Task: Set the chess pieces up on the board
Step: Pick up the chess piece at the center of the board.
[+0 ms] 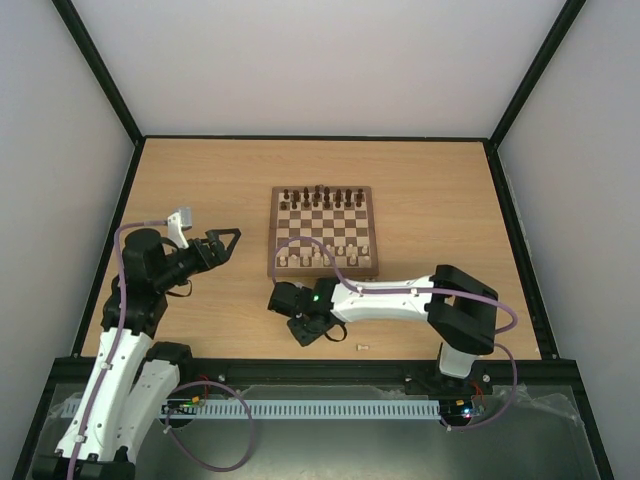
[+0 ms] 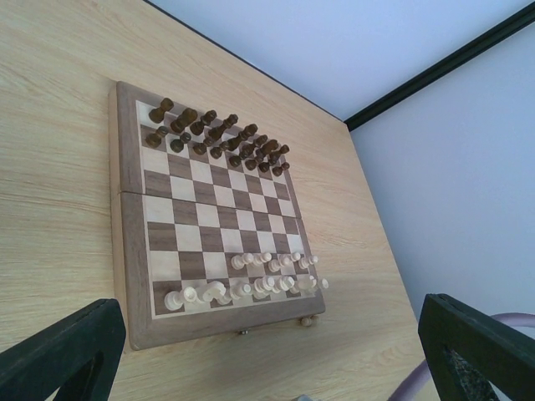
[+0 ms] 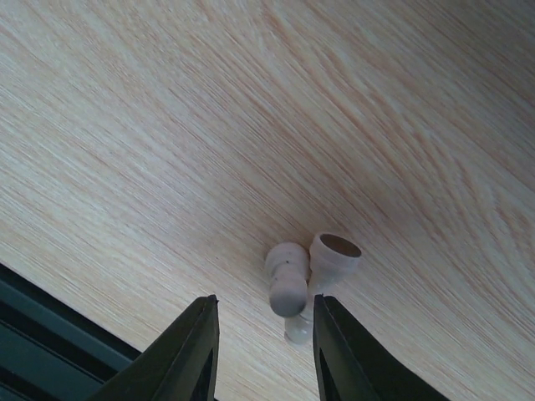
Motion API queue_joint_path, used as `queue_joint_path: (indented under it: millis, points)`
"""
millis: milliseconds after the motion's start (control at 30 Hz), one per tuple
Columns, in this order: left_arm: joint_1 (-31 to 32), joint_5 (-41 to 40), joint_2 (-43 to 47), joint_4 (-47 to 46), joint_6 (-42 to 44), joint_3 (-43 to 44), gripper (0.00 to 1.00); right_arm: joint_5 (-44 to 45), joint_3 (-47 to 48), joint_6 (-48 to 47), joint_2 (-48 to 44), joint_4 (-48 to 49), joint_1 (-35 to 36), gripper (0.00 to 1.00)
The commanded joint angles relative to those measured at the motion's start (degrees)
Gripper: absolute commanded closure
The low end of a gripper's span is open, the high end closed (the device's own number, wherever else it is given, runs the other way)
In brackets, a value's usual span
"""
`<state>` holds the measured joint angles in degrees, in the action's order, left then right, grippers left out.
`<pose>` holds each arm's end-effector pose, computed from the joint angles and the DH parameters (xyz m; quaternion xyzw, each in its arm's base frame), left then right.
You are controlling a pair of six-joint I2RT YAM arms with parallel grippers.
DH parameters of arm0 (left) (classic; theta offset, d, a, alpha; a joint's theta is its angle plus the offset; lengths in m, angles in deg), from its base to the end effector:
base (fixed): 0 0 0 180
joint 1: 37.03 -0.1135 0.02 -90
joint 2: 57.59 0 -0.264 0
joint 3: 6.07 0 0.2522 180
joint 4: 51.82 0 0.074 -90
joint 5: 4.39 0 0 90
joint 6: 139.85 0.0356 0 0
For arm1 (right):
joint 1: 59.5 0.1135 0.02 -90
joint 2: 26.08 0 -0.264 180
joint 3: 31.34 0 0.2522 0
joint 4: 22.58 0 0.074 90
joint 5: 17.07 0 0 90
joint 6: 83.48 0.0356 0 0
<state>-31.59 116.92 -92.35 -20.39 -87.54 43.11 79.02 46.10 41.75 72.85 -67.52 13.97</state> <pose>0.1448 -0.0324 0.2963 -0.0608 0.7882 -0.4122 0.4529 0.1002 0.3243 0.1816 -0.3099 0.9272 0.1354 0.1611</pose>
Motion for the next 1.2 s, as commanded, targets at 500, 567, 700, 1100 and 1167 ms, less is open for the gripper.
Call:
queue_joint_path:
  millis: [500, 567, 700, 1100, 1167]
  points:
    - [-0.4, 1.1, 0.4, 0.3, 0.1, -0.4, 0.01, -0.3, 2.1, 0.9, 6.4, -0.1, 0.4, 0.85]
    - [-0.4, 1.1, 0.4, 0.4, 0.2, -0.4, 0.01, -0.7, 2.1, 0.9, 7.5, 0.4, 0.4, 0.85]
    - [-0.4, 1.0, 0.4, 0.5, 0.2, -0.3, 0.01, -0.2, 2.3, 0.9, 7.7, 1.0, 0.3, 0.87]
    - [-0.4, 0.6, -0.2, 0.0, 0.1, -0.4, 0.01, 5.8, 8.7, -4.6, -2.5, -7.1, -6.6, 0.87]
    - [-0.4, 0.7, -0.4, -0.3, 0.2, -0.6, 0.01, 6.4, 11.0, -6.8, -3.8, -8.8, -9.9, 0.87]
